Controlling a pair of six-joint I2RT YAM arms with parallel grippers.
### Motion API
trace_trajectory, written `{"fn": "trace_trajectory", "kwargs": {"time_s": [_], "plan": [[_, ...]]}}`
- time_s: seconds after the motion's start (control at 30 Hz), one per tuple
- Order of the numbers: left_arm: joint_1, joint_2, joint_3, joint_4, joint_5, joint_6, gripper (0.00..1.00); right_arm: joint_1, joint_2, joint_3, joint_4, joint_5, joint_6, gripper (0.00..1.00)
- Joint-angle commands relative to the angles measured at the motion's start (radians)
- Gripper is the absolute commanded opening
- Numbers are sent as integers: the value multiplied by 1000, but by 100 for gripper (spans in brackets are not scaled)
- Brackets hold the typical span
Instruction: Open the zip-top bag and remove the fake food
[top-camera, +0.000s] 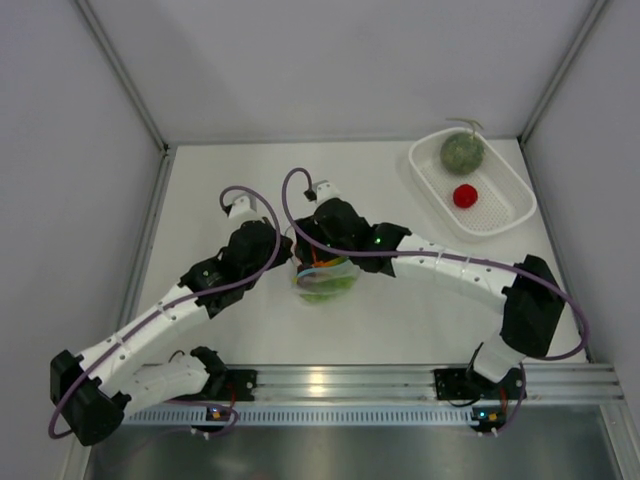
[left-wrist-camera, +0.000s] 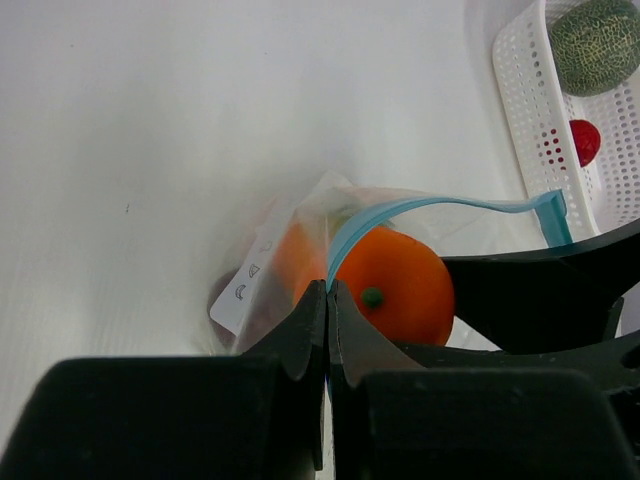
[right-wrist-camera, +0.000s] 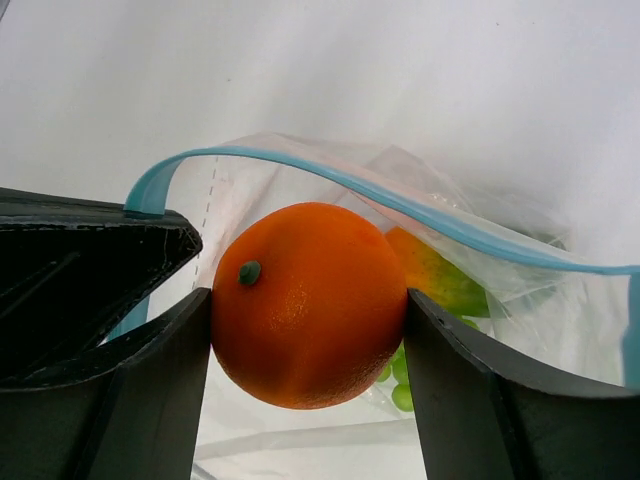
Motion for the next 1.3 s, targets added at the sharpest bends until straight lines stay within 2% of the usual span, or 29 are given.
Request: {"fn": "trace_trajectory", "kwargs": {"time_s": [0.0,0.33,0.53,0.67,0.93,1.13,1.27], "plan": [[2,-28,15,27,14,33,0,20,-60,73,-18,12,-43,52],[4,-44,12,10,-15,37,0,0,-153,167,-87,-18,-96,52],[4,-42,13,10,-15,39,0,-95,-270,159,-102,-46,-99,51],[4,-45,19,7,-15,42,0,-221,-337,118,-113,-63,-100,51],[4,-47,36,-9,-21,53,0,-598,-434,3,-125,-77,-96,50],[4,-39,48,-9,-19,56,0,-879,-416,-110,-49,-170,-44,50],[4,-33,68,-9,-10,65,0,-1014,-318,-126,-27,-126,-26,50]]}}
